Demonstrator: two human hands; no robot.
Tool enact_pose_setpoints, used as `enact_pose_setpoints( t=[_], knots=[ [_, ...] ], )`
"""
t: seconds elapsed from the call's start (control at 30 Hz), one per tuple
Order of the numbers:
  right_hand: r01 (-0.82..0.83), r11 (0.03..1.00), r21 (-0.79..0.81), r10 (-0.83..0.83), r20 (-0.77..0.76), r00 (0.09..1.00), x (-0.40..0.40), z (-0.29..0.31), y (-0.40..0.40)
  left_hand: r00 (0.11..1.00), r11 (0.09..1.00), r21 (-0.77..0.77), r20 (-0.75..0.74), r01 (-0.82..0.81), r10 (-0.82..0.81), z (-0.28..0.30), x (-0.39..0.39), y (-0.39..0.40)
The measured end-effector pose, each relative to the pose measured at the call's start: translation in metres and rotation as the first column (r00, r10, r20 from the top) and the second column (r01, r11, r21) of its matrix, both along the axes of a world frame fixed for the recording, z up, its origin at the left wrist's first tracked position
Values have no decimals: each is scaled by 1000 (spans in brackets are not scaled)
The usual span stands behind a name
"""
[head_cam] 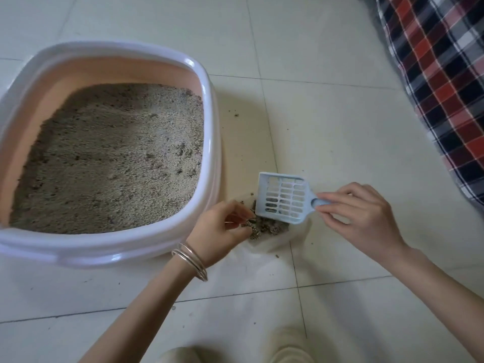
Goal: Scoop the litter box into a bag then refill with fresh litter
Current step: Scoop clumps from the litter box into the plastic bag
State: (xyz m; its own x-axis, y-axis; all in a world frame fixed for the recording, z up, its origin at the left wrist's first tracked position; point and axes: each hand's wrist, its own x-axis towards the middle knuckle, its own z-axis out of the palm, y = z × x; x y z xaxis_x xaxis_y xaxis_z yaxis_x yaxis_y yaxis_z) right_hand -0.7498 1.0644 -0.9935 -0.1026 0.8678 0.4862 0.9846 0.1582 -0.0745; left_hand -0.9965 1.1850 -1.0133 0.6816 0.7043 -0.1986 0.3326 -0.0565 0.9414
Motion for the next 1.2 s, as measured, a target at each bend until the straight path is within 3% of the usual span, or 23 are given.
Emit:
enact_pose_setpoints(
  t=[0.13,0.33,0.7,0.9,1.2],
  knots=[
    [2,1000,21,2,-192,981,-6,30,18,991,996,-18,98,-91,93,19,-19,6],
    [-154,987,37,159,-221,962,-47,68,82,940,959,-25,189,-283,283,43,-71,21],
    [-323,902,-287,221,-334,916,-153,34,192,713,713,48,117,-699,691,45,-172,65],
    [-357,850,-387,270,-260,927,-206,8,226,579,575,71,100,-815,809,45,-213,73],
    [-218,854,-473,203,-84,976,-245,5,247,586,581,85,53,-810,809,40,-221,82]
  ],
)
